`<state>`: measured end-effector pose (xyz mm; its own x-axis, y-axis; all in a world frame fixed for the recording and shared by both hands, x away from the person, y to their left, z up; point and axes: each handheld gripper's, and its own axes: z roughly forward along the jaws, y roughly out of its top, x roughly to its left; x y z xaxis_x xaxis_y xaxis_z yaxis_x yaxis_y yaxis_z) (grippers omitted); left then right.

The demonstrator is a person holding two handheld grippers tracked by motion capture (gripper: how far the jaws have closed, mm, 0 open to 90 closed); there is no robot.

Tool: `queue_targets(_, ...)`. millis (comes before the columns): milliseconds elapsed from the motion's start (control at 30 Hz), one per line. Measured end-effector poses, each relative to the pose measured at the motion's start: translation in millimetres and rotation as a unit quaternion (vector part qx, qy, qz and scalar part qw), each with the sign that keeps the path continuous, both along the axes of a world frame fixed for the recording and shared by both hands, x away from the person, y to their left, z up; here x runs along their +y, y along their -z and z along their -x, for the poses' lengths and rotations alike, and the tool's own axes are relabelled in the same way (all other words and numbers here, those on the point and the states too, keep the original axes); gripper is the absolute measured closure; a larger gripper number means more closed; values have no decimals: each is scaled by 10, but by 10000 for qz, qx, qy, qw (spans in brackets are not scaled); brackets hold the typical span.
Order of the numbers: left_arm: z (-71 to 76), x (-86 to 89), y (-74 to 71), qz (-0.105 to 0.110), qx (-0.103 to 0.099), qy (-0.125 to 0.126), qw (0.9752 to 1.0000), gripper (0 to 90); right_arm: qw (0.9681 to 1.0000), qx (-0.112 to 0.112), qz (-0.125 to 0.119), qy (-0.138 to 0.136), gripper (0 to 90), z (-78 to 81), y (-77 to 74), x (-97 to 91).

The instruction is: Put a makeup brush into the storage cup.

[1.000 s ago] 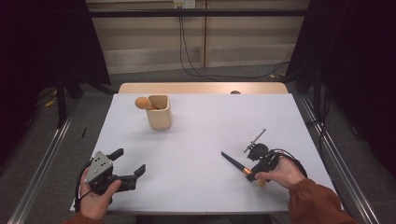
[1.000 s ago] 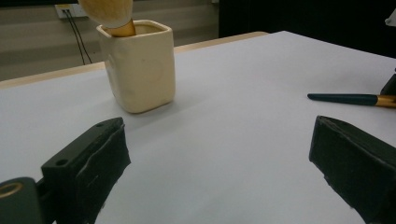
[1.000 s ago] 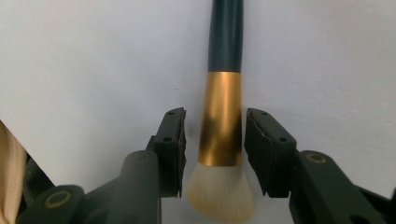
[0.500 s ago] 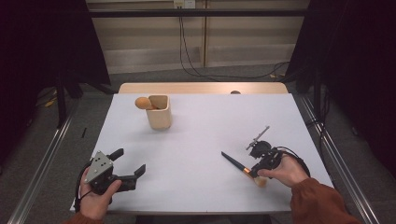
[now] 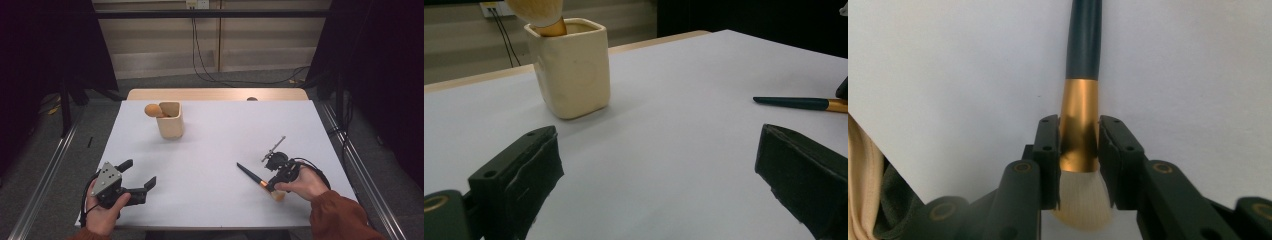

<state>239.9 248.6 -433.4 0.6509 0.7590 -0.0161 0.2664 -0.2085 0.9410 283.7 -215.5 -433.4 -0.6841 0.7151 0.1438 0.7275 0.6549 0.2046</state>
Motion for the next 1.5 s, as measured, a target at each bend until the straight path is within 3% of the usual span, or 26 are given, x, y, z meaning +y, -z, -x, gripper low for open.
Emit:
queue_targets(67,0,-2,1,5,3,-1,10000,43,10000,-17,-46,6,797,-7,-29,-19)
queue_targets(200,2,-4,1,9,4,1,10000,43,9999,102,-59,-22,756,-21,-2,-16)
queue_targets(800,1,-4,2,11,12,3,10000,43,9987,469,-148,-130,723,-71,96,7)
queue_targets(1033,0,-2,1,15,12,10,10000,43,9989,402,102,-230,724,-56,113,84)
queue_targets(1233,1,-2,0,0,3,23,10000,43,9974,253,520,-434,726,-22,121,192)
queue_targets(1500,1,0,2,15,18,7,10000,43,9988,185,303,-346,735,2,112,142)
